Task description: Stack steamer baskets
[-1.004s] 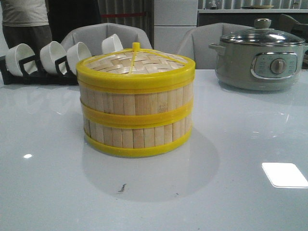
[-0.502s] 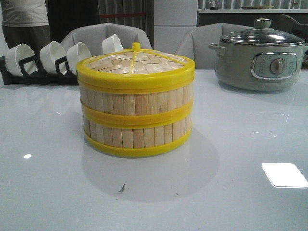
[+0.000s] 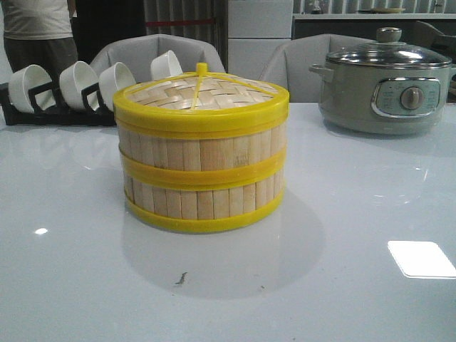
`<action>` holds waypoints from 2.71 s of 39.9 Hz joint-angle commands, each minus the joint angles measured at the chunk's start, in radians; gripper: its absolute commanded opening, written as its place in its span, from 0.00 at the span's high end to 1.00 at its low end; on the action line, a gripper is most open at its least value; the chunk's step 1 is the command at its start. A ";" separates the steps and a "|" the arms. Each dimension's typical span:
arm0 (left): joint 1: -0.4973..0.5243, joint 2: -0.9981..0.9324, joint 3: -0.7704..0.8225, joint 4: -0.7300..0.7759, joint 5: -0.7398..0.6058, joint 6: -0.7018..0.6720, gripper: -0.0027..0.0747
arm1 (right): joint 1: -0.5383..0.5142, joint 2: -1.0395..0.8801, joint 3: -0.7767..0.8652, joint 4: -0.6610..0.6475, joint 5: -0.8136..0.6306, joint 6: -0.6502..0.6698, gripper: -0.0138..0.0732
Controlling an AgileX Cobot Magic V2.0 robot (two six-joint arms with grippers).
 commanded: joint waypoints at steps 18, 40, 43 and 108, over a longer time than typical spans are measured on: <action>-0.005 0.001 -0.027 0.011 -0.082 -0.009 0.85 | -0.006 0.001 -0.023 -0.003 -0.107 -0.010 0.76; -0.005 0.001 -0.027 0.011 -0.082 -0.009 0.85 | -0.006 0.002 -0.023 -0.003 -0.087 -0.010 0.76; -0.005 0.001 -0.027 0.011 -0.082 -0.009 0.85 | -0.006 0.002 -0.023 -0.003 -0.087 -0.010 0.76; 0.334 -0.532 0.855 -0.144 -0.988 -0.008 0.85 | -0.006 0.002 -0.023 -0.003 -0.087 -0.010 0.76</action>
